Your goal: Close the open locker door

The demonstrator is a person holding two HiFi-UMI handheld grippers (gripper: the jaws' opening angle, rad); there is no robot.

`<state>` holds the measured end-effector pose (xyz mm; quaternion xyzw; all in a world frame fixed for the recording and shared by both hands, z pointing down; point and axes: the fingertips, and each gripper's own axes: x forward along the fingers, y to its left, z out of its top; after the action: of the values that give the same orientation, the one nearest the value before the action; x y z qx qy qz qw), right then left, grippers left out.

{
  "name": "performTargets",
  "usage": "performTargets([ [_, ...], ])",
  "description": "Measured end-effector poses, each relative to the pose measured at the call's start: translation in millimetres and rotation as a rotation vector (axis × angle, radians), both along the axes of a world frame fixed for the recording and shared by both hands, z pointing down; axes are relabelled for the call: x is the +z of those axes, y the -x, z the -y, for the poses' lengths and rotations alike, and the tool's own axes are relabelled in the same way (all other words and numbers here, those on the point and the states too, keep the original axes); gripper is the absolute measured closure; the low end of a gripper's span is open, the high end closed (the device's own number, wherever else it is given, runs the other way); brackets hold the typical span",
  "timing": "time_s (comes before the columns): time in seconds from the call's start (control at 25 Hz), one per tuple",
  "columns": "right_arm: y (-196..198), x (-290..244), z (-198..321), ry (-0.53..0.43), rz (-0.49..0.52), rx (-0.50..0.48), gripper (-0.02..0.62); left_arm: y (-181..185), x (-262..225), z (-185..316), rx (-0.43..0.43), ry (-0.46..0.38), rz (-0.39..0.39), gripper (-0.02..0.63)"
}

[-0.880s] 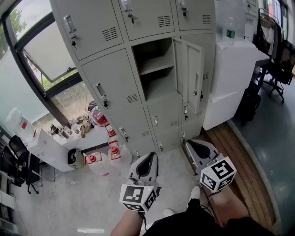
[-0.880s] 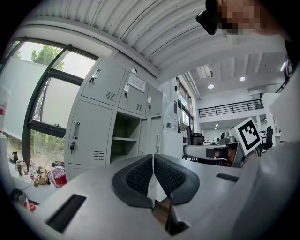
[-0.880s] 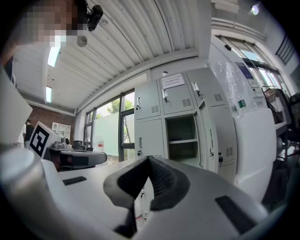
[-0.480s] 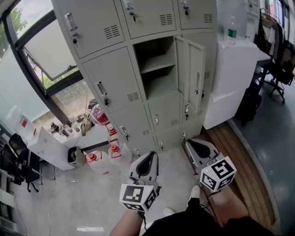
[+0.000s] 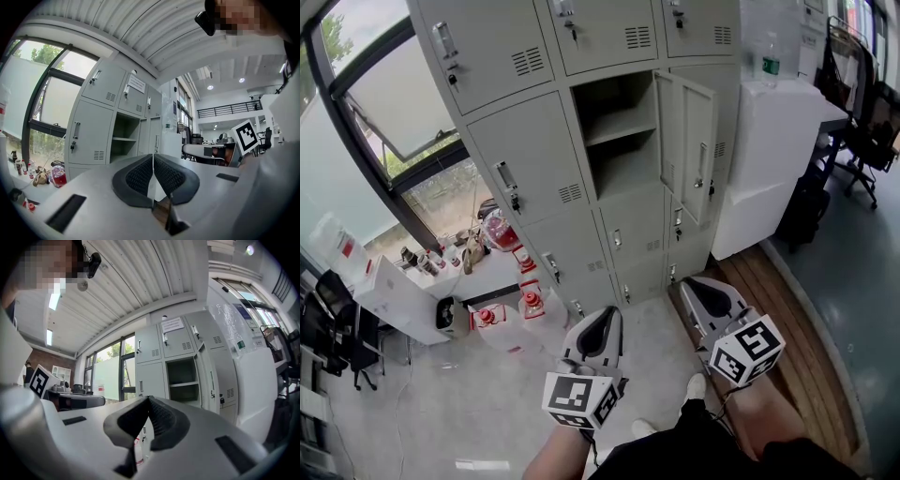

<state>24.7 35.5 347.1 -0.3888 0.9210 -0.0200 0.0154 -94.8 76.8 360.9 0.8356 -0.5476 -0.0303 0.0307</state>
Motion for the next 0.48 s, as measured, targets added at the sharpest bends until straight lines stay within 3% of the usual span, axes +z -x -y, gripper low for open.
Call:
performTargets([
  [0.48, -9.2, -4.8, 18.8, -0.017, 0.008, 0.019, 0.541, -5.4, 1.1, 12.3, 0.005, 0.005, 0.000, 0.583],
])
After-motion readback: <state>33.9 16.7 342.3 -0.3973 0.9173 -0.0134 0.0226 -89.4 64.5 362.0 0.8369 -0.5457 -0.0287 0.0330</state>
